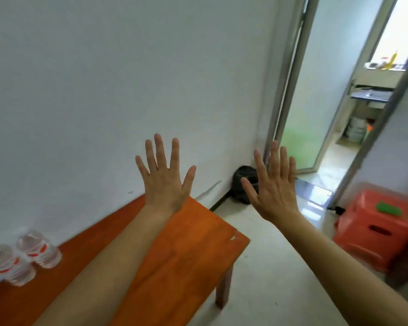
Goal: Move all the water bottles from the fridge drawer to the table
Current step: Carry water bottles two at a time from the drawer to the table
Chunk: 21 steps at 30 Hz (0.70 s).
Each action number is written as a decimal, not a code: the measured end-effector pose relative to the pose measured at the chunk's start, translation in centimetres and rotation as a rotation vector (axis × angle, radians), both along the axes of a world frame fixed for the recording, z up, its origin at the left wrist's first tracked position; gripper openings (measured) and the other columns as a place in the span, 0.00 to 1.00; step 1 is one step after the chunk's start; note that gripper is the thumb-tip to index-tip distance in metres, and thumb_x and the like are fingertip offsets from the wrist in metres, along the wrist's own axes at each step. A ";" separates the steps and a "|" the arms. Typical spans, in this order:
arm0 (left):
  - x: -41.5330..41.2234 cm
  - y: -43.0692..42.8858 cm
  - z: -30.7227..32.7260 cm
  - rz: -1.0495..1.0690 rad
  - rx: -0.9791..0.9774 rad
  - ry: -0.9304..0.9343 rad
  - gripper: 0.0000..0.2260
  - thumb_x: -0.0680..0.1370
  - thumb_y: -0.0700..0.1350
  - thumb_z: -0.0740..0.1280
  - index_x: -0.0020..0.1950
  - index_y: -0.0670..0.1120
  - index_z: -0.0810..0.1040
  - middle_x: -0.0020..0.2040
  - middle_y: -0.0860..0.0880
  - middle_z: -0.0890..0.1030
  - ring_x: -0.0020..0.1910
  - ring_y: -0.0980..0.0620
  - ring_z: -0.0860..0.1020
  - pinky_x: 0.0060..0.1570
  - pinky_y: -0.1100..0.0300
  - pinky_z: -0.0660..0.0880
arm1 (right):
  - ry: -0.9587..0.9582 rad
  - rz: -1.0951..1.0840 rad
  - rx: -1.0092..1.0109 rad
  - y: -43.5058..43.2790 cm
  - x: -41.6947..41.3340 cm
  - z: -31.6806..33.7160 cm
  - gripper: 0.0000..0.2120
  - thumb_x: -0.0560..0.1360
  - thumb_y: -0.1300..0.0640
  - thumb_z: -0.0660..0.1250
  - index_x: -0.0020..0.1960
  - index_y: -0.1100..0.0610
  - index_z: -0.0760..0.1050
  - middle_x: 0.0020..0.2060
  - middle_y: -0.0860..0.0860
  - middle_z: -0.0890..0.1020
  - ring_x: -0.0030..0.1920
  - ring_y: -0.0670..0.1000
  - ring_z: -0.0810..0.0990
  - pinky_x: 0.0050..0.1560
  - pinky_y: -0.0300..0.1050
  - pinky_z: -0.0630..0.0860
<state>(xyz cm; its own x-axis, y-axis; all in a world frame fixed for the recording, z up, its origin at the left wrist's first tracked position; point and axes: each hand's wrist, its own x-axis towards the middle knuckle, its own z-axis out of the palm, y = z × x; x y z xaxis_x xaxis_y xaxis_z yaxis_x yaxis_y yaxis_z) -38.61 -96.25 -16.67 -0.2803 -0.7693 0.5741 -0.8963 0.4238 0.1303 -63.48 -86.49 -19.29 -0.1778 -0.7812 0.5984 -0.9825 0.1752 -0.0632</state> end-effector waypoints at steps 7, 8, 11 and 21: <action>-26.2 12.8 1.2 -0.401 -0.030 -0.102 0.33 0.79 0.68 0.40 0.81 0.55 0.43 0.80 0.43 0.37 0.79 0.39 0.37 0.72 0.30 0.46 | -0.028 -0.378 -0.037 19.9 -20.7 1.1 0.38 0.79 0.34 0.50 0.82 0.53 0.45 0.80 0.61 0.42 0.79 0.64 0.41 0.76 0.67 0.47; -29.3 14.6 1.4 -0.459 -0.034 -0.106 0.33 0.79 0.68 0.40 0.81 0.55 0.44 0.81 0.43 0.37 0.79 0.39 0.38 0.72 0.30 0.46 | -0.033 -0.425 -0.037 22.3 -22.9 1.1 0.39 0.79 0.34 0.50 0.82 0.54 0.46 0.80 0.61 0.42 0.79 0.64 0.41 0.76 0.68 0.46; -37.5 19.4 1.2 -0.646 -0.064 -0.134 0.32 0.80 0.66 0.47 0.81 0.56 0.44 0.81 0.43 0.38 0.79 0.39 0.39 0.72 0.29 0.47 | -0.038 -0.540 -0.067 29.0 -29.0 0.8 0.39 0.79 0.35 0.54 0.82 0.55 0.47 0.80 0.62 0.42 0.79 0.64 0.42 0.75 0.69 0.46; -61.2 32.0 -3.3 -1.061 -0.041 -0.228 0.32 0.79 0.67 0.39 0.81 0.55 0.49 0.81 0.44 0.39 0.79 0.40 0.39 0.73 0.31 0.47 | -0.046 -0.955 0.009 45.9 -44.4 -3.3 0.40 0.78 0.36 0.55 0.82 0.54 0.46 0.80 0.60 0.42 0.79 0.62 0.42 0.77 0.65 0.44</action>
<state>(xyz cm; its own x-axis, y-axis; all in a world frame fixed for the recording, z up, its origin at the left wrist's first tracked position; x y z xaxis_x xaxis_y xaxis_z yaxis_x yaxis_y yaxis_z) -99.79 -64.22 -20.01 -0.8944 -0.0537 0.4441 -0.0720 0.9971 -0.0244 -107.86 -40.56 -22.55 -0.7656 -0.2990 0.5696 -0.4213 0.9021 -0.0928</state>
